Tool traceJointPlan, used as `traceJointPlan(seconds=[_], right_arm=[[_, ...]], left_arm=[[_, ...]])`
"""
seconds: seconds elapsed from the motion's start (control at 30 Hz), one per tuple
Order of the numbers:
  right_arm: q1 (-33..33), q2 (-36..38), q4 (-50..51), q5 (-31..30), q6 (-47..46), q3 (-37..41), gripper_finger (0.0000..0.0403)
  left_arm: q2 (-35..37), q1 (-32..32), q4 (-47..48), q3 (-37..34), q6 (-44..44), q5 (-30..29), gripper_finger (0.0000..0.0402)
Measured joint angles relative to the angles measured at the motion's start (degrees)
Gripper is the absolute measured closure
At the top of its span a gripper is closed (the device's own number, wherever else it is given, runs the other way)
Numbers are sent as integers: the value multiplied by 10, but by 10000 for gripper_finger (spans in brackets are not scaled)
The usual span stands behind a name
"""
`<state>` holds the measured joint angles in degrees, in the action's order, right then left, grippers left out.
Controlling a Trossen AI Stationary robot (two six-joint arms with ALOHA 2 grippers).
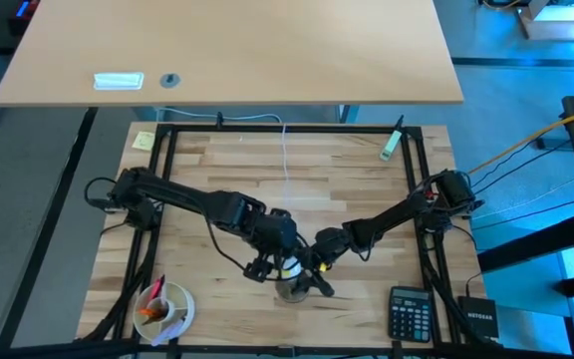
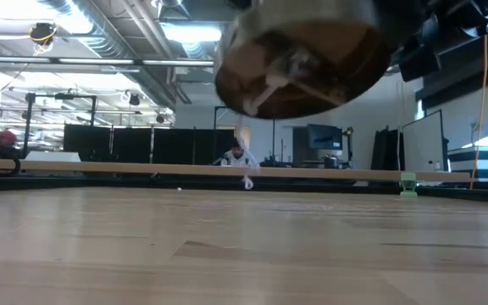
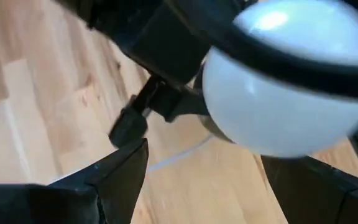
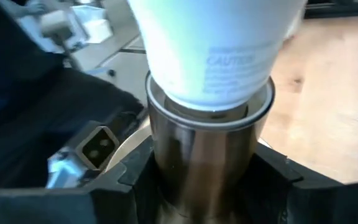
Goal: Screw lightbulb
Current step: Insert the white lightbulb into the silver lamp
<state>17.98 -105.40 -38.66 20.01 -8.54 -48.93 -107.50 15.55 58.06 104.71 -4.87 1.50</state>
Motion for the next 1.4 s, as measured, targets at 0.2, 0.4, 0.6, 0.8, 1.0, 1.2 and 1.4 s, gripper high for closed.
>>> traceJointPlan(seconds=[0.2,0.4,0.6,0.8,1.0,1.2,1.4], right_arm=[[0,-1,49,-121,0,1,224],[0,-2,93,-283,14,2,224],[-1,-15,98,-386,24,2,224],[-1,-34,85,-414,11,2,224],[-2,-40,84,-415,13,3,224],[-6,-40,82,-415,13,3,224],[-9,-40,88,-414,8,3,224]], left_arm=[[42,5,65,-2,105,-43,98],[74,26,60,-36,220,-125,98],[77,35,24,-65,313,-174,98],[76,30,-4,-72,344,-182,98],[74,7,-20,-71,325,-186,98],[45,-18,-39,-71,284,-152,98],[28,-20,-47,-71,284,-148,98]])
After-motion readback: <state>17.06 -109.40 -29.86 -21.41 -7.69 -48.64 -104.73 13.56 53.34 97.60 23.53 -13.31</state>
